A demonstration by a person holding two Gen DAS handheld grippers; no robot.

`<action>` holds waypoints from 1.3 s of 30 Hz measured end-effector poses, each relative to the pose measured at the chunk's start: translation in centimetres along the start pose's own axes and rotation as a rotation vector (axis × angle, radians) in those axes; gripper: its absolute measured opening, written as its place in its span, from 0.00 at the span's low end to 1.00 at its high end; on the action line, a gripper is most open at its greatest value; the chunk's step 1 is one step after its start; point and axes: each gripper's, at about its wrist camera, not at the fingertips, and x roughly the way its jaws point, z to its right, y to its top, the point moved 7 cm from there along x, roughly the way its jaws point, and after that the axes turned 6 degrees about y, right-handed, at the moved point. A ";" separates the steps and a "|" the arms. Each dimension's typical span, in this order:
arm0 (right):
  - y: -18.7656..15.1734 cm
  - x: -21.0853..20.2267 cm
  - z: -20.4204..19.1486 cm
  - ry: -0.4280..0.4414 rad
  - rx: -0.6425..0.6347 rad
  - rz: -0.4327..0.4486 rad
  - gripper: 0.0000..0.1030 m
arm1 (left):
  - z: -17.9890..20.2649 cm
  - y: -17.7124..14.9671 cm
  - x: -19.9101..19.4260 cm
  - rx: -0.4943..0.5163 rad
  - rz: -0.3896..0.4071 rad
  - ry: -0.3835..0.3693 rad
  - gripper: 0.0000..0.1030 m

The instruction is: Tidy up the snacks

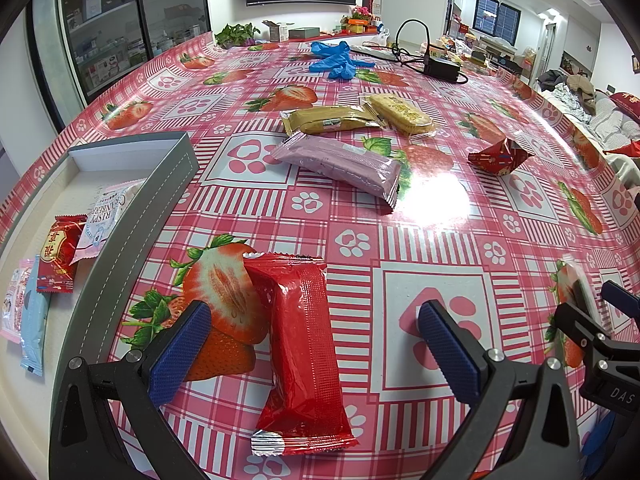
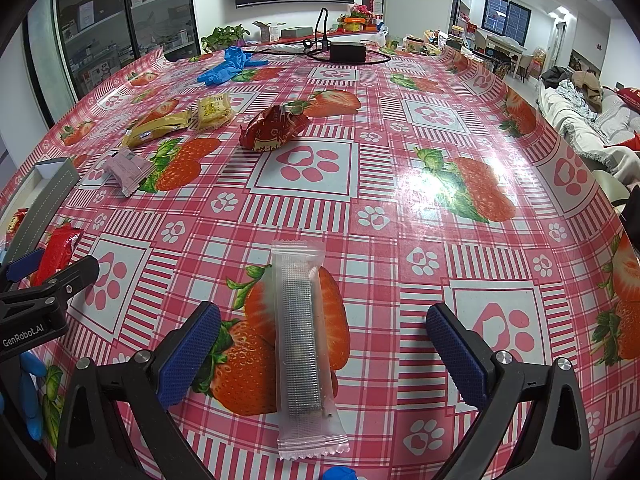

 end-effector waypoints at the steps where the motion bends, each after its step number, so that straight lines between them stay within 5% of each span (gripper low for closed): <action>1: 0.0 0.0 0.0 0.000 0.000 0.000 1.00 | 0.0 0.0 0.0 0.000 0.000 0.000 1.00; 19: 0.0 0.0 0.0 0.000 0.000 -0.002 1.00 | 0.0 0.0 0.0 0.001 0.000 0.000 1.00; 26: 0.0 0.0 -0.4 0.024 -0.026 -0.066 1.00 | -0.1 -0.2 -0.2 -0.012 -0.039 0.012 1.00; 29: 0.0 -0.2 -0.8 0.041 -0.051 -0.083 0.86 | 0.4 -0.4 -0.6 -0.006 -0.063 0.008 0.93; 31: 0.1 -0.7 -0.9 0.048 -0.061 -0.083 0.66 | 1.2 -0.4 -1.2 0.019 -0.070 -0.013 0.74; 32: 0.2 -0.8 -0.8 0.049 -0.061 -0.086 0.48 | 1.8 -0.4 -1.5 0.044 -0.072 -0.027 0.67; 33: 0.3 -0.9 -0.7 0.057 -0.056 -0.090 0.26 | 2.2 -0.4 -1.8 0.060 -0.071 -0.043 0.45; 34: 0.3 -1.0 -0.6 0.075 -0.043 -0.097 0.17 | 2.7 -0.4 -2.1 0.084 -0.075 -0.061 0.23; 39: 0.0 -1.8 -0.4 0.223 0.066 -0.129 0.17 | 3.6 -1.2 -3.4 0.087 -0.104 -0.161 0.21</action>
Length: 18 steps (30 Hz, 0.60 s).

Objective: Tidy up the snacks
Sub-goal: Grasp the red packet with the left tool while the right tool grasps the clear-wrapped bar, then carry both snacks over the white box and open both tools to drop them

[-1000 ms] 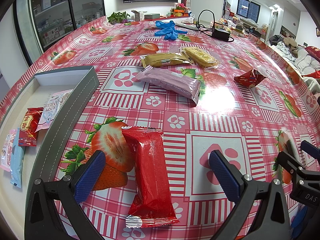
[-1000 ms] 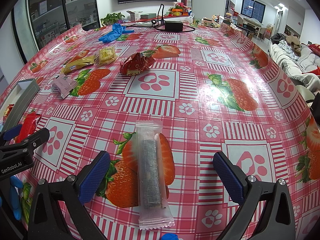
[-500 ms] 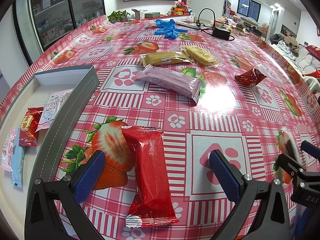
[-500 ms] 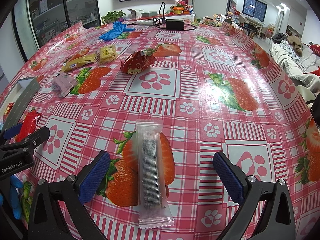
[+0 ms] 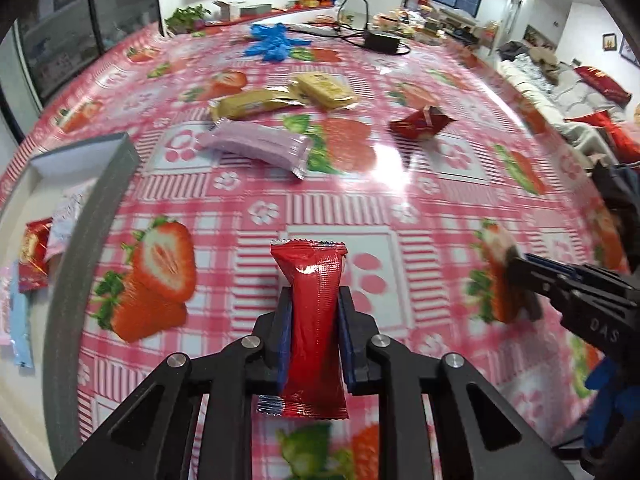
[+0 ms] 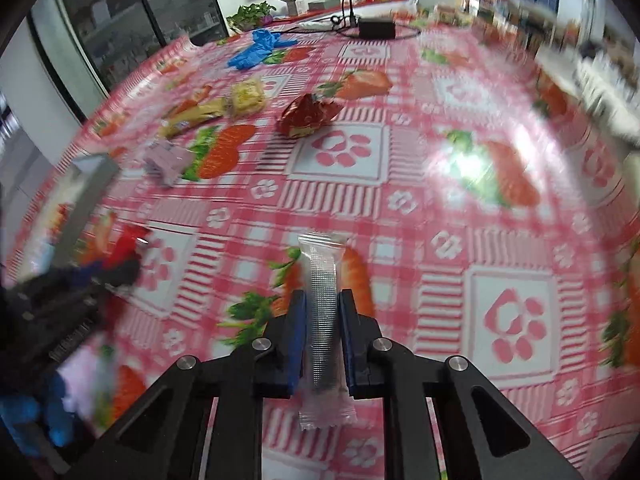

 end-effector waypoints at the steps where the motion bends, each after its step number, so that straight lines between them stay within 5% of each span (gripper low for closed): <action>1: 0.0 -0.3 -0.1 0.013 0.009 0.003 0.17 | 0.1 -0.1 -0.3 0.003 0.001 -0.005 0.21; 10: 1.6 -1.7 -3.5 0.069 -0.039 0.028 0.17 | -1.8 0.9 -4.0 -0.026 0.054 -0.027 0.21; 15: 1.8 -0.2 -4.1 0.004 -0.063 -0.024 0.18 | -4.1 1.2 -5.5 -0.059 0.081 -0.007 0.22; 18: 0.7 1.1 -2.9 -0.027 -0.032 -0.070 0.33 | -5.0 1.0 -6.1 -0.065 0.091 0.005 0.22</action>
